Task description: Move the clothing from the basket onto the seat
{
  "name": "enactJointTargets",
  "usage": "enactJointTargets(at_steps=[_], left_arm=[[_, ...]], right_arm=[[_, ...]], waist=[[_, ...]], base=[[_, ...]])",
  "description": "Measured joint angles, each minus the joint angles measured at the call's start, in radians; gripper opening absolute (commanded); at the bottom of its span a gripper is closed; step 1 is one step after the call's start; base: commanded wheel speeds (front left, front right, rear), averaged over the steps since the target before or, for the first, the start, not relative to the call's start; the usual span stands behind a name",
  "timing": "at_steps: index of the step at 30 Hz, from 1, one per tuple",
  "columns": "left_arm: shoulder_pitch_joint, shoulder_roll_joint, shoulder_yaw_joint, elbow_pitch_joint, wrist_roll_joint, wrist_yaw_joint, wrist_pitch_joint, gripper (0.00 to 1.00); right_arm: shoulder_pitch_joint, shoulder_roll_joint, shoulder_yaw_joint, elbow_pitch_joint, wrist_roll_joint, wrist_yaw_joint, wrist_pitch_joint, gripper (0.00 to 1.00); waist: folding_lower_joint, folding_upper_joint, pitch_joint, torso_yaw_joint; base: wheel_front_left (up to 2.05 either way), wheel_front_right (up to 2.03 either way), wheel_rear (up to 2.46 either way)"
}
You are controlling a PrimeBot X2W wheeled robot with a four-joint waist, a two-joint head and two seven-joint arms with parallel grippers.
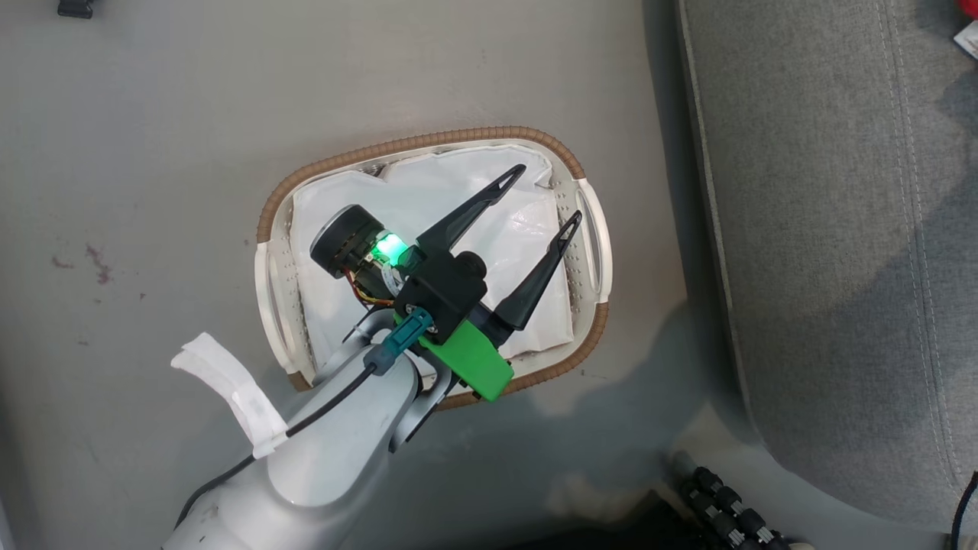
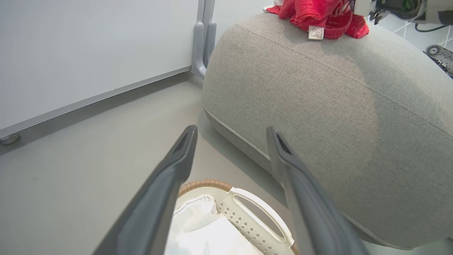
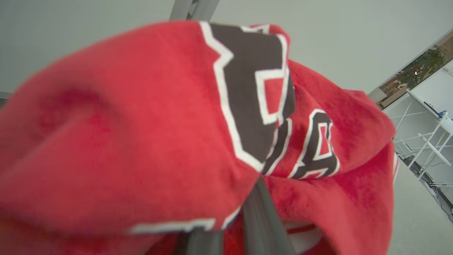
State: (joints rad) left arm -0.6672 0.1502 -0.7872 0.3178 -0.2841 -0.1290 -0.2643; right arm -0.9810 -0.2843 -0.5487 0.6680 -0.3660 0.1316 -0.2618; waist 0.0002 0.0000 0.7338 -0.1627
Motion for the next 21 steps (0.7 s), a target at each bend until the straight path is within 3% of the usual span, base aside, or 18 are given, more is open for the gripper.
enactJointTargets(at_steps=[1, 2, 3, 4, 14, 21], left_arm=[[0.000, 0.001, -0.003, 0.002, 0.000, 0.000, 0.000, 1.00], [0.000, 0.002, -0.004, 0.003, -0.003, 0.000, 0.000, 1.00], [0.000, 0.001, -0.006, 0.004, -0.005, 0.000, 0.000, 1.00], [0.000, 0.002, -0.007, 0.005, -0.006, 0.000, 0.000, 1.00], [0.023, 0.002, -0.001, 0.014, -0.034, 0.000, 0.000, 1.00], [0.074, -0.011, 0.045, 0.018, -0.077, 0.000, 0.000, 1.00]], right_arm=[[0.009, 0.006, -0.001, -0.008, 0.003, 0.000, 0.000, 0.24], [0.018, 0.008, -0.005, -0.021, 0.006, 0.000, 0.000, 0.38], [0.026, 0.009, -0.007, -0.034, 0.007, 0.000, 0.000, 0.79], [0.035, 0.013, -0.007, -0.047, 0.012, 0.000, 0.000, 1.00], [0.195, 0.051, 0.037, -0.159, 0.044, 0.000, -0.001, 1.00], [0.260, 0.040, 0.084, -0.177, 0.053, 0.000, -0.001, 1.00]], waist=[[0.0000, 0.0000, 0.000, -0.002], [0.0000, 0.0000, -0.003, -0.004], [0.0000, 0.0000, -0.006, -0.006], [-0.0001, 0.0000, -0.011, -0.009], [-0.0001, 0.0000, -0.092, -0.035], [-0.0002, 0.0000, -0.185, -0.040]], base=[[0.00, 0.00, 0.00], [0.00, 0.00, 0.00], [0.00, 0.00, 0.00], [0.00, 0.00, 0.00], [0.00, 0.00, 0.00], [0.00, 0.00, 0.00]])
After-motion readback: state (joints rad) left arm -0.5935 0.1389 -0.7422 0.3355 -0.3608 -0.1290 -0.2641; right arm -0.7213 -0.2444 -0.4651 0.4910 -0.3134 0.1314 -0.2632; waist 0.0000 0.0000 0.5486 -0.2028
